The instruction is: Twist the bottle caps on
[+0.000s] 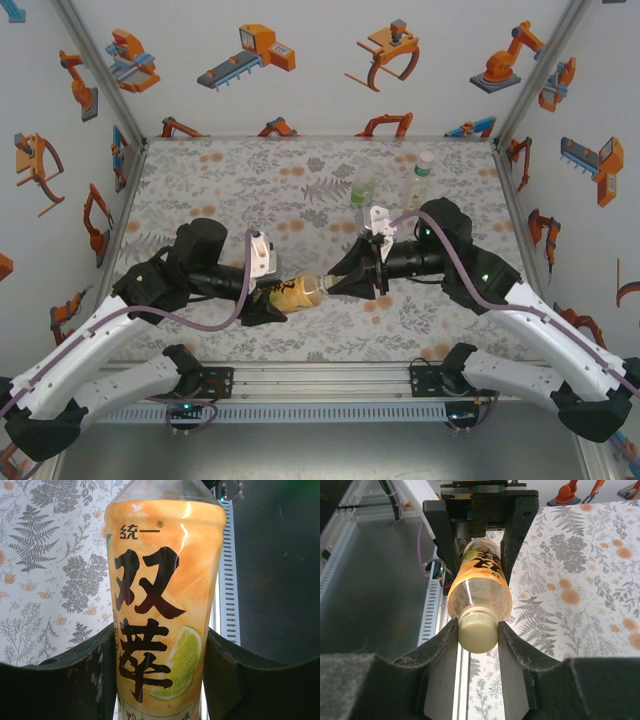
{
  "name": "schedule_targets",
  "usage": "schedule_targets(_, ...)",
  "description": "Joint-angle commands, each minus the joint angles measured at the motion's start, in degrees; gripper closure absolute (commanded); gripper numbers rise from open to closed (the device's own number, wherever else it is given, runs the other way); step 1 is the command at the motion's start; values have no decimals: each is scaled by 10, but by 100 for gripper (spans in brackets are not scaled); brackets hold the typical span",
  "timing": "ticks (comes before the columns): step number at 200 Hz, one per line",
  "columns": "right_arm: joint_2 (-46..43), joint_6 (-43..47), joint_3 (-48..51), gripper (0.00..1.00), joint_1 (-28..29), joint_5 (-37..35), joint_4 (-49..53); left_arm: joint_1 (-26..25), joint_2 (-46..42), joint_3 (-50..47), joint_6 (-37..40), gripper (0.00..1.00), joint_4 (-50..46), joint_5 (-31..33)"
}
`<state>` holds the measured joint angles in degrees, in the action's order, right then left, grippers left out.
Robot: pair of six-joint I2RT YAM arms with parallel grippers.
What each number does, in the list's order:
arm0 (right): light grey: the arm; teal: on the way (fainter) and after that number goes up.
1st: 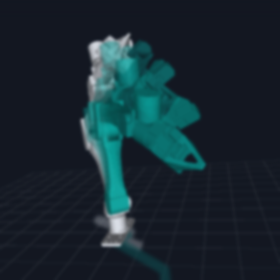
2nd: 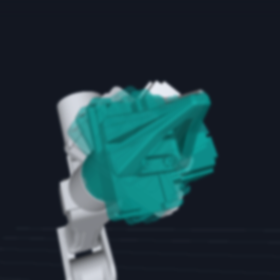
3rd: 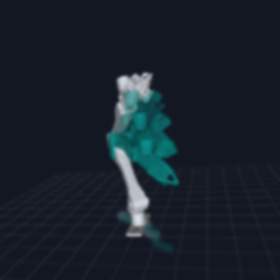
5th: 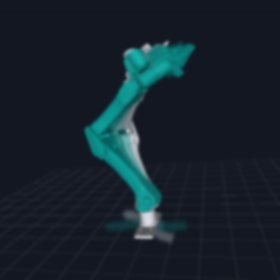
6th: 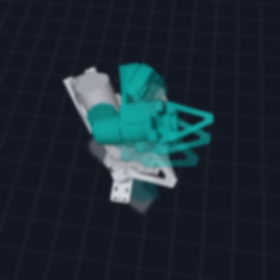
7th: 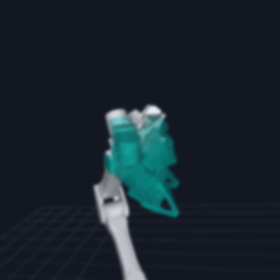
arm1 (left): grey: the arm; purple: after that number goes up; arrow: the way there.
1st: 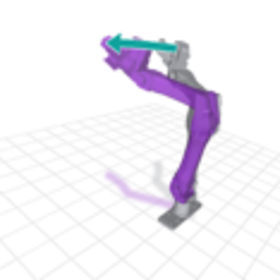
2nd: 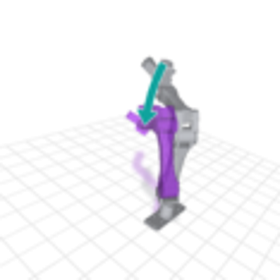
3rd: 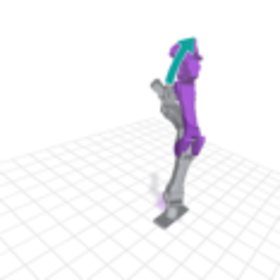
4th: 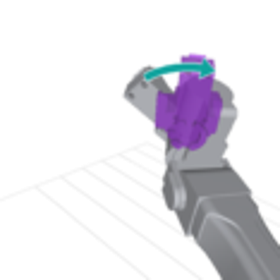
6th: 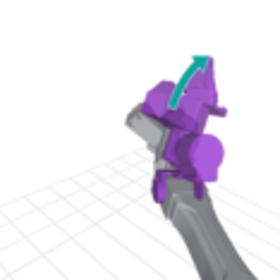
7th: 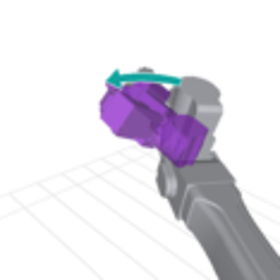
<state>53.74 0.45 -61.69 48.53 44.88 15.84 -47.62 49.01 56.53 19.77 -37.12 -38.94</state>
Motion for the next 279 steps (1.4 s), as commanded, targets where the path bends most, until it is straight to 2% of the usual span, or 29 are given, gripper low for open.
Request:
schedule_targets(1,5,-131,31,100,16,-32,-74,-2,0,2,4,100,84,-19)
schedule_targets(23,8,-232,34,100,26,-115,-65,-2,5,0,3,100,87,-19)
schedule_targets(49,18,-388,24,100,29,-224,3,-2,5,-4,3,100,92,-17)
schedule_targets(111,51,-710,-14,100,33,-320,183,-2,2,-9,4,100,89,7)
schedule_targets(136,54,-787,-3,100,34,-334,188,-2,6,-10,4,100,89,14)
schedule_targets(182,58,-790,-13,91,37,-342,170,-2,12,-12,8,100,88,12)
schedule_targets(206,56,-742,-53,76,37,-366,199,-2,12,-13,29,100,78,4)
schedule_targets(247,41,-643,-83,40,37,-375,171,-2,12,-9,46,100,56,-2)
schedule_targets(262,33,-599,-94,34,37,-382,172,-2,11,-9,45,100,53,-5)
schedule_targets(279,25,-539,-105,33,36,-386,173,-2,7,-11,42,100,51,-8)
